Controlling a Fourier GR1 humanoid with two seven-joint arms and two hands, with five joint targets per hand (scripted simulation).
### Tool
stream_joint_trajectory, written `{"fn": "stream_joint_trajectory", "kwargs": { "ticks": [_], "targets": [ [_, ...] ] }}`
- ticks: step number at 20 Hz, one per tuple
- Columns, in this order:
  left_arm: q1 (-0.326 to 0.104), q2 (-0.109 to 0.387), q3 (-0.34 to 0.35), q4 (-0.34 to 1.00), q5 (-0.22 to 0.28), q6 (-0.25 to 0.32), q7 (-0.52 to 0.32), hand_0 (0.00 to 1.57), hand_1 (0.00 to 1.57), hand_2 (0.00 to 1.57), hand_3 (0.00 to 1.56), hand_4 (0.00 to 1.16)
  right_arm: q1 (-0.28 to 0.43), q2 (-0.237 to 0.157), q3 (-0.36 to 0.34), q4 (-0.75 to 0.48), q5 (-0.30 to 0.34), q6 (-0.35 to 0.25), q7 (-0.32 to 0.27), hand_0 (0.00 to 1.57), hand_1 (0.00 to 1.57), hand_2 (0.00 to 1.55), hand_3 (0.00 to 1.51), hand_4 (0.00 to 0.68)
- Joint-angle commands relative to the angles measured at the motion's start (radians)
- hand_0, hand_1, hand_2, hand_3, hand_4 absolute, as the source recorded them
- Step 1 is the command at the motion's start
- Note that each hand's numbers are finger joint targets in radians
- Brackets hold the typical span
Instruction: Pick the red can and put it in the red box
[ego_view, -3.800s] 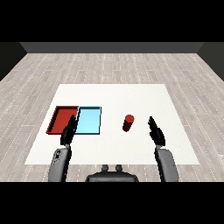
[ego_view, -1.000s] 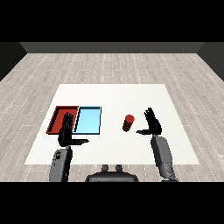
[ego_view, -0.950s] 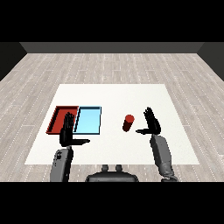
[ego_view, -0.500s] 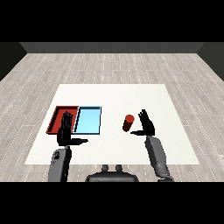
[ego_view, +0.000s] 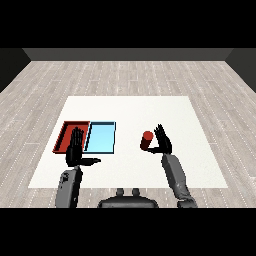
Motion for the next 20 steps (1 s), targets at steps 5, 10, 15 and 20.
{"fn": "stream_joint_trajectory", "kwargs": {
  "ticks": [5, 10, 15, 20],
  "targets": [
    [-0.033, 0.027, 0.034, -0.003, 0.04, -0.029, 0.013, 0.0, 0.0, 0.0, 0.0, 0.0, -0.03, 0.024, 0.065, 0.004, -0.015, -0.057, 0.026, 0.0, 0.0, 0.0, 0.0, 0.0],
    [-0.01, 0.026, 0.029, 0.011, 0.036, -0.043, -0.008, 0.0, 0.0, 0.0, 0.0, 0.0, -0.039, 0.009, 0.027, 0.095, -0.001, -0.041, -0.021, 0.0, 0.0, 0.0, 0.0, 0.0],
    [-0.042, 0.012, 0.024, 0.045, 0.001, -0.005, -0.024, 0.0, 0.0, 0.0, 0.0, 0.0, -0.164, -0.006, -0.012, 0.284, 0.011, -0.038, -0.101, 0.0, 0.0, 0.0, 0.0, 0.0],
    [-0.042, 0.018, 0.021, 0.007, 0.018, -0.012, 0.018, 0.0, 0.0, 0.0, 0.0, 0.0, -0.117, 0.024, 0.034, 0.207, -0.005, -0.08, -0.056, 0.0, 0.0, 0.0, 0.0, 0.0]
  ]
}}
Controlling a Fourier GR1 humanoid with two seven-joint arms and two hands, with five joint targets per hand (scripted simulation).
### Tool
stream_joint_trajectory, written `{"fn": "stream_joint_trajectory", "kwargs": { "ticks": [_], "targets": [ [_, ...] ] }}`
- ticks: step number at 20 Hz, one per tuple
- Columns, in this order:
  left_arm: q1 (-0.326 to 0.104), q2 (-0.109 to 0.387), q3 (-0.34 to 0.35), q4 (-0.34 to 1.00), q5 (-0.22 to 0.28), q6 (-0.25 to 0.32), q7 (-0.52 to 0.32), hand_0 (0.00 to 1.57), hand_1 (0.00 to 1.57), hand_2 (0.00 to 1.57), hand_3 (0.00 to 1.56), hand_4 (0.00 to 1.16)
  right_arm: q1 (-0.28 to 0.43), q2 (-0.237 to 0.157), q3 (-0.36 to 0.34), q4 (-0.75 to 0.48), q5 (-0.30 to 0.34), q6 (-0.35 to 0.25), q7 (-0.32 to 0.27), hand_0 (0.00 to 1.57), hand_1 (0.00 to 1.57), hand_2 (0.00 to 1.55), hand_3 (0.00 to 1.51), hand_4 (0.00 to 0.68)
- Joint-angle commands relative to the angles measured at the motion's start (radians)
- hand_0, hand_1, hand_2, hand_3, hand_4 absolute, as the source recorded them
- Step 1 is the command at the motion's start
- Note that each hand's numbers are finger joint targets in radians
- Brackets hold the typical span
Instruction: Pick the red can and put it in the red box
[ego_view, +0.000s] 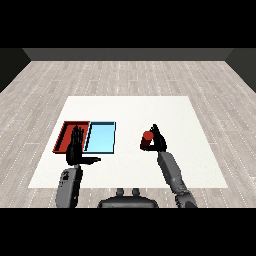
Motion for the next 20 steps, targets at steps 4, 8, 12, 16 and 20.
{"fn": "stream_joint_trajectory", "kwargs": {
  "ticks": [4, 8, 12, 16, 20],
  "targets": [
    [0.005, 0.006, -0.005, -0.011, -0.003, -0.006, 0.009, 0.0, 0.0, 0.0, 0.0, 0.0, -0.107, 0.012, -0.009, 0.169, 0.025, -0.019, -0.075, 0.0, 0.0, 0.0, 0.0, 0.0],
    [-0.009, 0.02, 0.021, -0.044, 0.024, 0.0, 0.057, 0.0, 0.0, 0.0, 0.0, 0.0, -0.067, 0.01, 0.004, 0.148, -0.005, 0.015, -0.066, 0.0, 0.0, 0.0, 0.0, 0.0],
    [0.022, -0.038, -0.037, -0.018, -0.026, 0.033, -0.006, 0.0, 0.0, 0.0, 0.0, 0.0, -0.03, 0.012, 0.019, 0.029, -0.012, -0.026, 0.013, 0.0, 0.0, 0.0, 0.0, 0.0],
    [0.049, -0.011, 0.007, 0.02, 0.019, -0.02, -0.069, 0.0, 0.0, 0.0, 0.0, 0.0, -0.073, 0.012, 0.114, 0.119, -0.063, -0.068, -0.052, 0.0, 0.0, 0.0, 0.0, 0.0],
    [0.003, -0.021, -0.012, -0.009, 0.023, -0.002, 0.006, 0.0, 0.0, 0.0, 0.0, 0.0, -0.184, -0.002, 0.03, 0.232, -0.032, -0.042, -0.038, 0.0, 0.0, 0.0, 0.0, 0.0]
  ]
}}
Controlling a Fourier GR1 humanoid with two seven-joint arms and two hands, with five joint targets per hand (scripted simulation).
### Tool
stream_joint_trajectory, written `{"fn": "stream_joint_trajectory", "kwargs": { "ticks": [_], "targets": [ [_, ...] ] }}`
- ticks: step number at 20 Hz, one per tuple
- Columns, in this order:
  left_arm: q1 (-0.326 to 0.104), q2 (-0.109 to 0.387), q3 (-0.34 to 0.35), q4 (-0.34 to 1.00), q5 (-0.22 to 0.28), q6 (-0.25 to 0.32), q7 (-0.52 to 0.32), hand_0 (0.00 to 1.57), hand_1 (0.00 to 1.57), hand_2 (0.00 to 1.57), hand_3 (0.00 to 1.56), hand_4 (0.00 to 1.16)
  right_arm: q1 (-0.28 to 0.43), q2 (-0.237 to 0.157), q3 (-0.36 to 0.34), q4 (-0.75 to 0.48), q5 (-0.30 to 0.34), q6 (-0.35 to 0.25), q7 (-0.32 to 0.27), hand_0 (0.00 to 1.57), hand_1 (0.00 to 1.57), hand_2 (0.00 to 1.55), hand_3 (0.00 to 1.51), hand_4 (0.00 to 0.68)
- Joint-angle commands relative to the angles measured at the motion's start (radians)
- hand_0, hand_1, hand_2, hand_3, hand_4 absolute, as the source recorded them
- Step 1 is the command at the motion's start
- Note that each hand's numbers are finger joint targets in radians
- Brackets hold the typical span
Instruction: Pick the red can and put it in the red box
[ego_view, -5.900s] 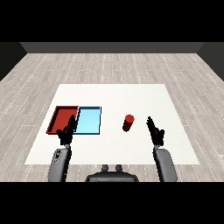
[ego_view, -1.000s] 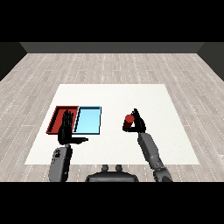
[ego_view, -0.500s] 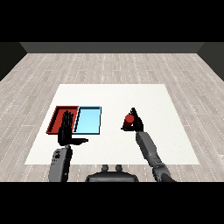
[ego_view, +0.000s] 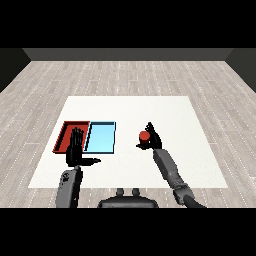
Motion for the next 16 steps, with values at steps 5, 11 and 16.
{"fn": "stream_joint_trajectory", "kwargs": {
  "ticks": [5, 11, 16],
  "targets": [
    [0.031, 0.003, -0.005, -0.079, 0.025, -0.004, 0.059, 0.0, 0.0, 0.0, 0.0, 0.0, -0.078, 0.007, 0.087, 0.054, -0.08, -0.099, 0.053, 0.0, 0.0, 0.0, 0.0, 0.0],
    [0.03, -0.004, -0.015, -0.062, -0.001, 0.004, 0.025, 0.0, 0.0, 0.0, 0.0, 0.0, -0.109, 0.007, 0.038, 0.149, 0.01, -0.163, -0.015, 1.4, 1.4, 1.41, 1.37, 0.293],
    [-0.015, -0.007, -0.007, 0.006, -0.019, 0.021, 0.003, 0.0, 0.0, 0.0, 0.0, 0.0, -0.117, 0.005, 0.03, 0.179, 0.054, -0.207, 0.008, 1.53, 1.53, 1.48, 1.43, 0.573]
  ]
}}
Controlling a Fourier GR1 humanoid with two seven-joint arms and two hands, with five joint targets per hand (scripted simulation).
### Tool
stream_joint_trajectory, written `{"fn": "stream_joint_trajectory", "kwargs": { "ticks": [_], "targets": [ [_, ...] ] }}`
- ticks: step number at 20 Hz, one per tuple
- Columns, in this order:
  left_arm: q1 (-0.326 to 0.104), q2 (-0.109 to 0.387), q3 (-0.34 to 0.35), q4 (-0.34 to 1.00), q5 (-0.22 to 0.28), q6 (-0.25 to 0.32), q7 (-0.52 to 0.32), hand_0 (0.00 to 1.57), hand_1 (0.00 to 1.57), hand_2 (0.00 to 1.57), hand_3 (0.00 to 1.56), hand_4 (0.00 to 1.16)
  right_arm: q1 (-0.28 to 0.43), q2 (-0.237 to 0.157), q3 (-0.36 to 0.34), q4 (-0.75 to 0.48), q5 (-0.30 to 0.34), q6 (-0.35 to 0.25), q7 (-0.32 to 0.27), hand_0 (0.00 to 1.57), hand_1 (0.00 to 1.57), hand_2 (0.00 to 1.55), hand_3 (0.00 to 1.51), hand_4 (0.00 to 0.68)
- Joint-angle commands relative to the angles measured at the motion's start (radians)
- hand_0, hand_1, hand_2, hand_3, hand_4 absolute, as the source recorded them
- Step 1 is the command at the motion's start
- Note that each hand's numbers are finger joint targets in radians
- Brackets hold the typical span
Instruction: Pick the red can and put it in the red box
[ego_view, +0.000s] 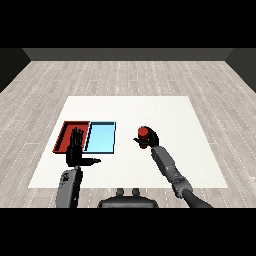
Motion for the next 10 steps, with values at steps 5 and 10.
{"fn": "stream_joint_trajectory", "kwargs": {
  "ticks": [5, 10],
  "targets": [
    [0.025, 0.024, 0.012, -0.008, 0.02, -0.029, -0.009, 0.0, 0.0, 0.0, 0.0, 0.0, 0.053, -0.003, 0.058, -0.133, 0.057, -0.105, 0.1, 1.54, 1.54, 1.47, 1.42, 0.575],
    [-0.052, 0.023, 0.023, 0.023, 0.03, 0.003, 0.048, 0.0, 0.0, 0.0, 0.0, 0.0, -0.079, 0.005, 0.009, 0.129, 0.081, -0.092, 0.016, 1.53, 1.53, 1.47, 1.41, 0.546]
  ]
}}
